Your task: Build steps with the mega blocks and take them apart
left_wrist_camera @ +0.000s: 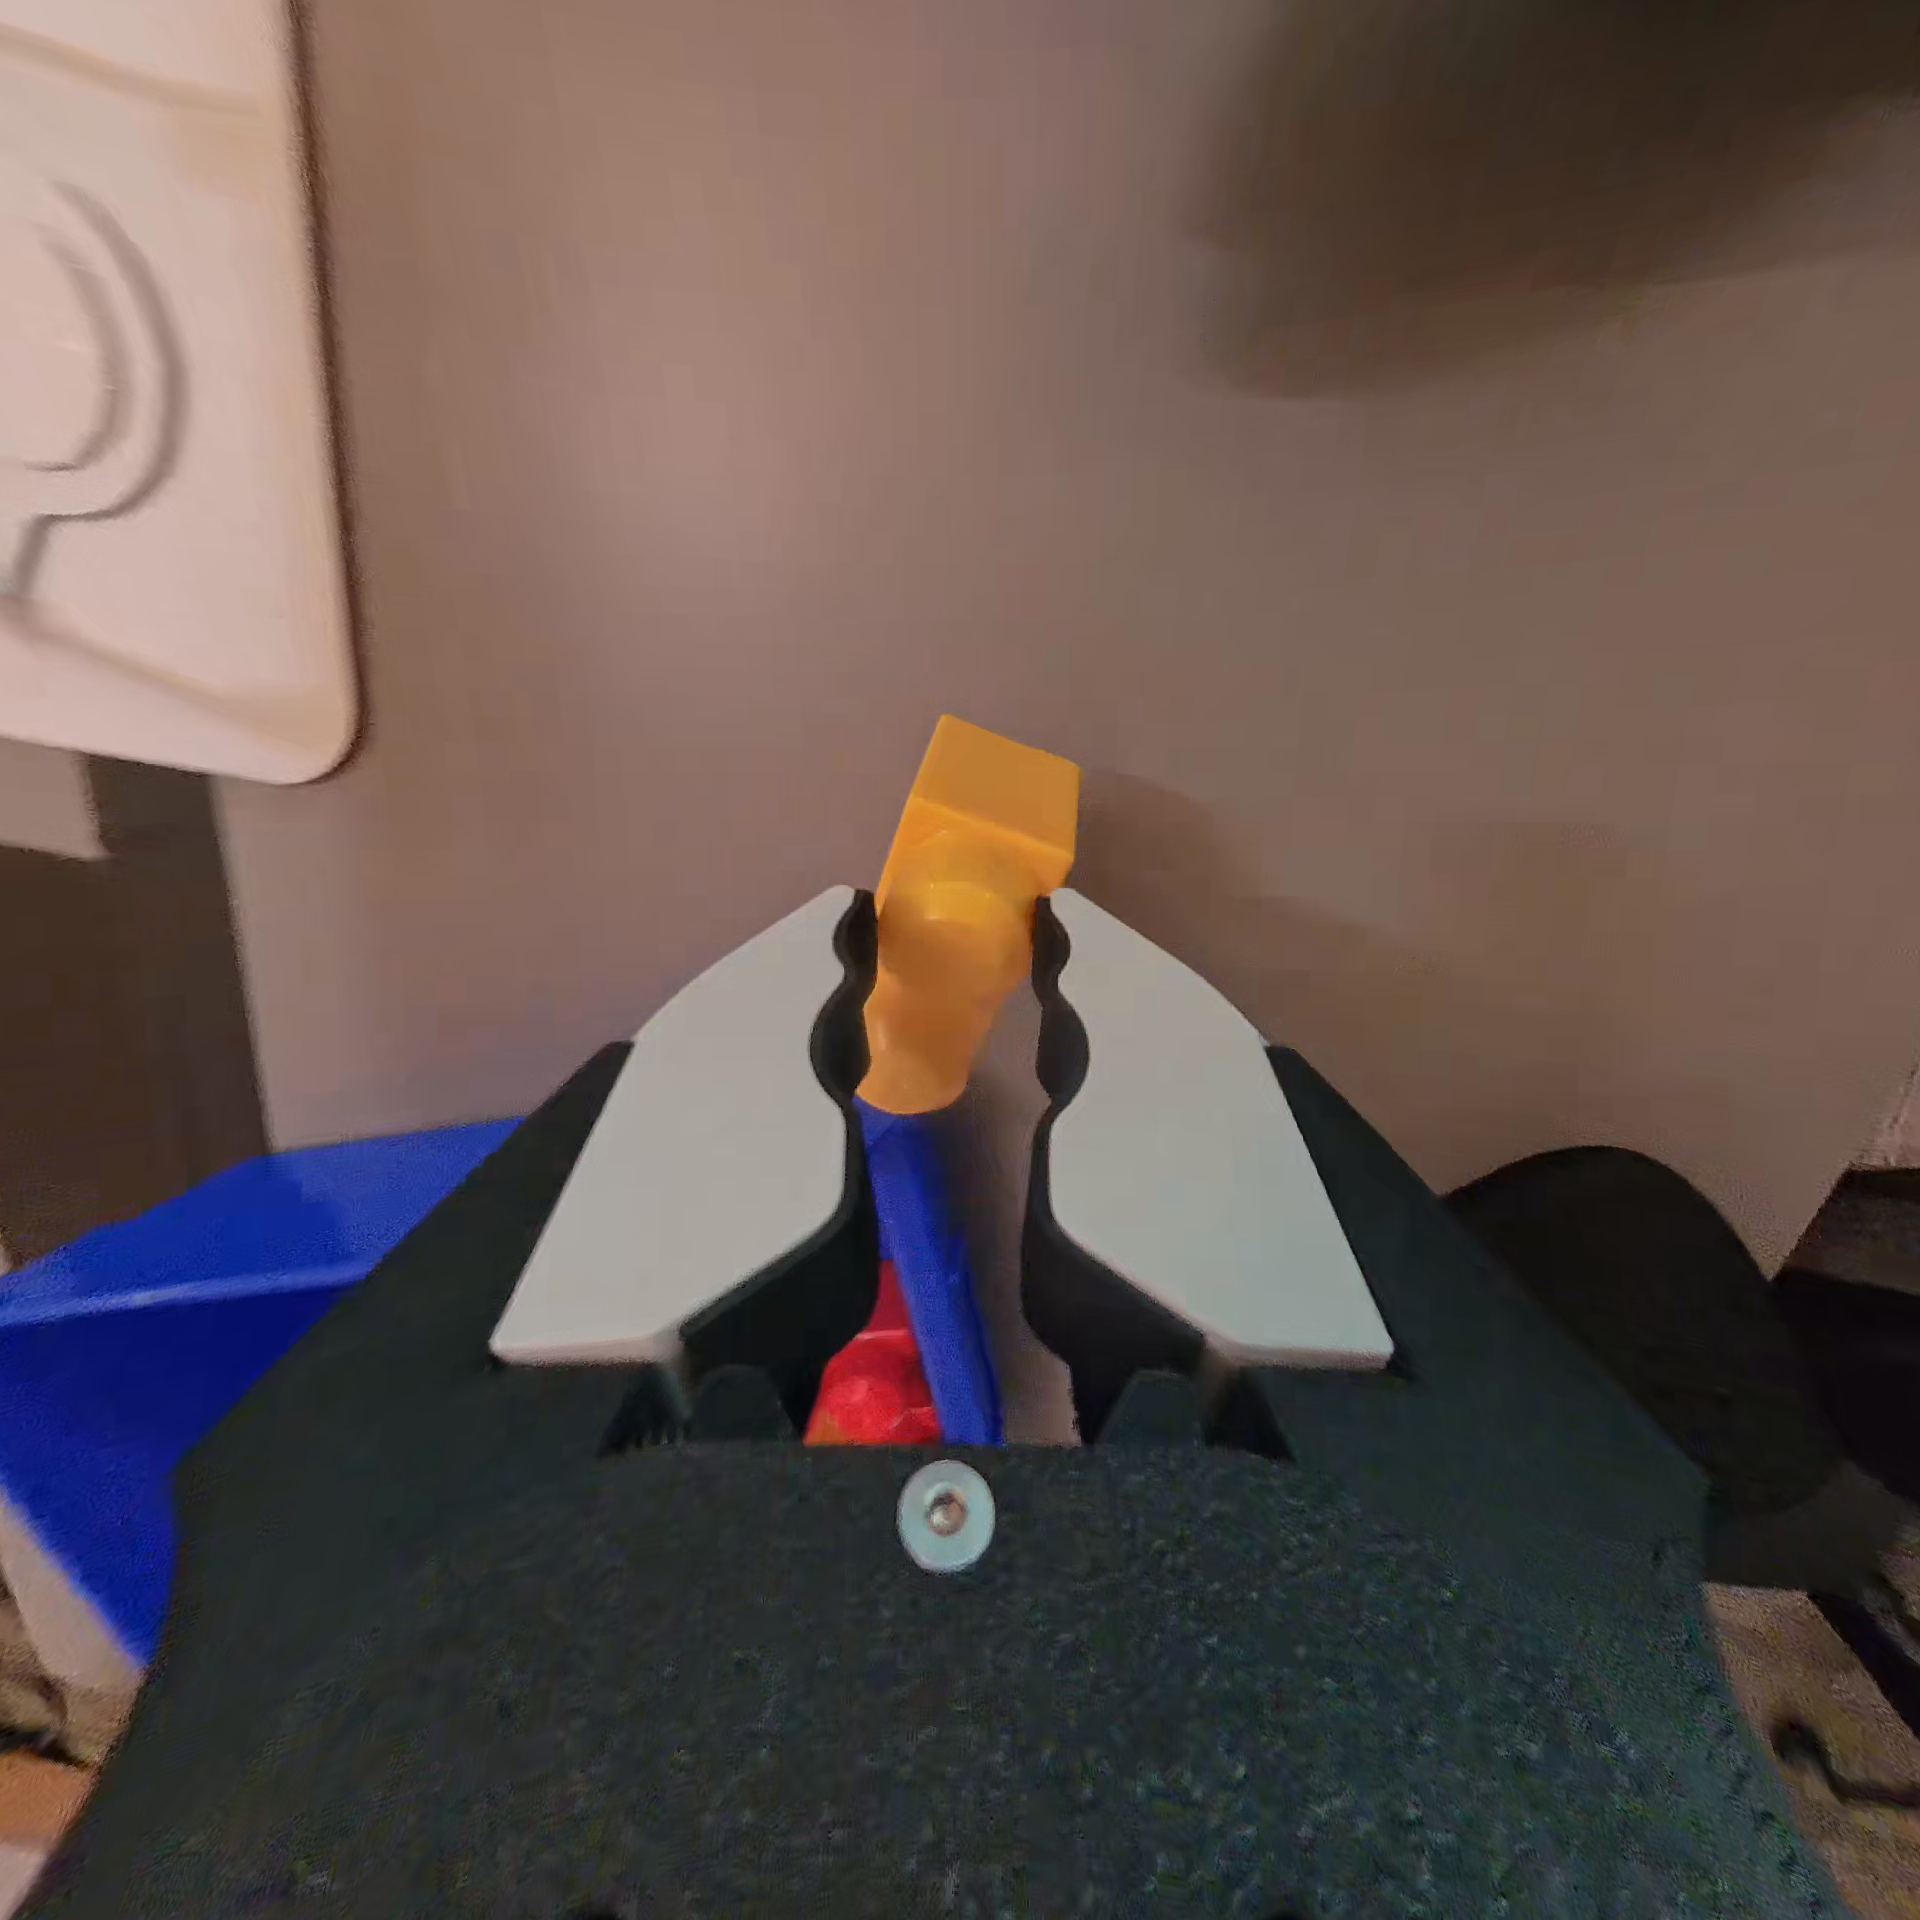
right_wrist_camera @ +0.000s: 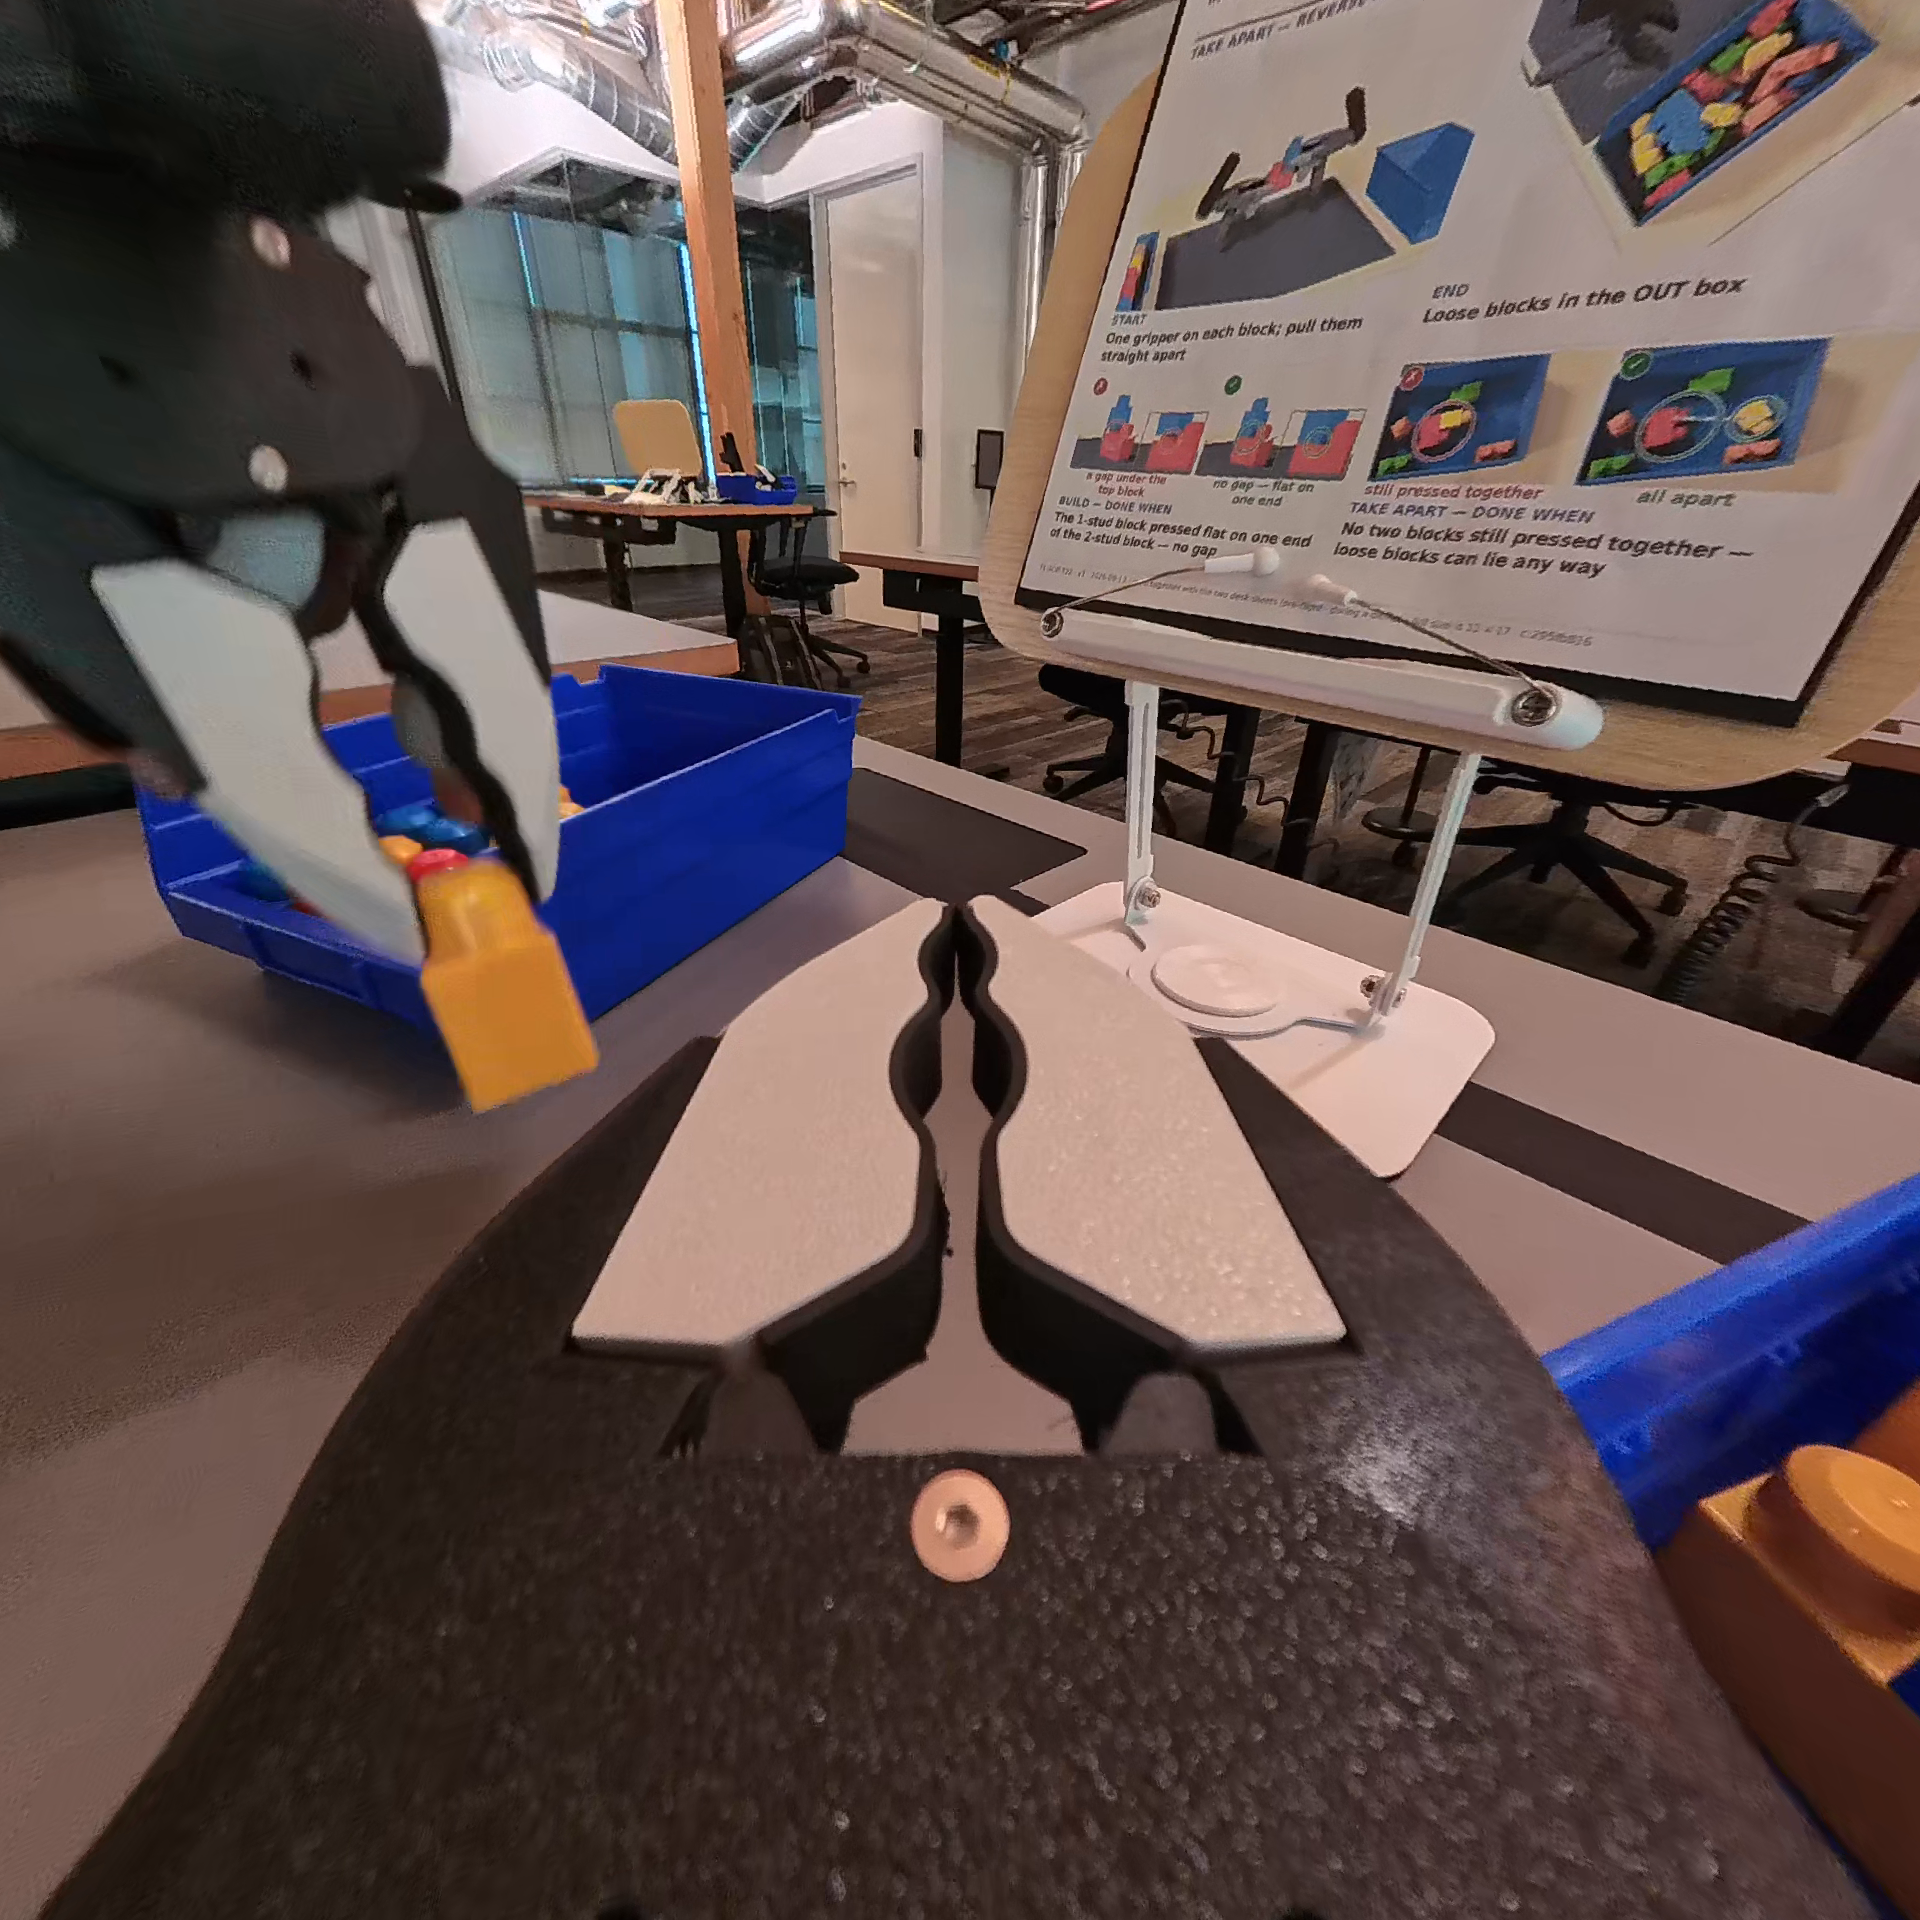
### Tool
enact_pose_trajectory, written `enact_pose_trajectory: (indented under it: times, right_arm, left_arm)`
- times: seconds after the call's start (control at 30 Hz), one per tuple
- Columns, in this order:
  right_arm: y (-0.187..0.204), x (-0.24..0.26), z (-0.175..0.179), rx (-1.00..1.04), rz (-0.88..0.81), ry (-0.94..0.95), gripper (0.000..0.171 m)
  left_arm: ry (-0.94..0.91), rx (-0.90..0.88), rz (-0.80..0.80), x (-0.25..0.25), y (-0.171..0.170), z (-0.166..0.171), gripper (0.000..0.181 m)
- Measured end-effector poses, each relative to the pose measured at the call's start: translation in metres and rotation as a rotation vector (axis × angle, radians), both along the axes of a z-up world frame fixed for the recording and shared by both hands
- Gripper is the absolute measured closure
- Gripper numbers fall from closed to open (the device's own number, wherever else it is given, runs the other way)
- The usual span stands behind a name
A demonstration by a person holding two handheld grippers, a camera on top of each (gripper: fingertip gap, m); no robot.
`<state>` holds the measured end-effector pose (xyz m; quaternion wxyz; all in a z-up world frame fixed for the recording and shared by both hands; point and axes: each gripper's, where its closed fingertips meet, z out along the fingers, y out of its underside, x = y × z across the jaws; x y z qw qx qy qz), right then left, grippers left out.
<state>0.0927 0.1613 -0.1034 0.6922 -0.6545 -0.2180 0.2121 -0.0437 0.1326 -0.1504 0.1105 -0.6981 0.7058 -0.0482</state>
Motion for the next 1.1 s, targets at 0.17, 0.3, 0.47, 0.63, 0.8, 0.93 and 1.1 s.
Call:
enact_pose_trajectory:
  times: [0.17,0.3,0.47,0.63,0.8,0.93,1.1]
  right_arm:
    - [0.000,0.003,0.002,0.003,-0.007,0.005,0.171]
    - [0.000,0.004,0.002,0.001,-0.008,0.008,0.171]
    - [0.000,0.003,0.002,0.000,-0.006,0.001,0.171]
    - [-0.001,0.003,0.002,0.000,-0.005,0.003,0.171]
    - [0.000,0.003,0.002,-0.001,-0.005,0.004,0.171]
    - [-0.001,0.003,0.001,-0.002,-0.005,0.003,0.171]
    - [0.000,0.002,0.000,-0.005,-0.005,0.000,0.171]
  left_arm:
    - [0.059,-0.062,-0.046,0.007,-0.027,-0.043,0.152]
    - [0.089,-0.070,-0.083,0.005,-0.033,-0.060,0.152]
    - [0.088,-0.072,-0.109,0.005,-0.037,-0.069,0.152]
    - [0.019,-0.071,-0.124,0.009,-0.039,-0.061,0.146]
    - [-0.155,-0.004,-0.058,0.004,-0.013,-0.006,0.142]
    - [-0.240,0.078,0.066,-0.027,0.027,0.035,0.144]
    - [-0.225,0.124,0.242,-0.086,0.075,0.039,0.145]
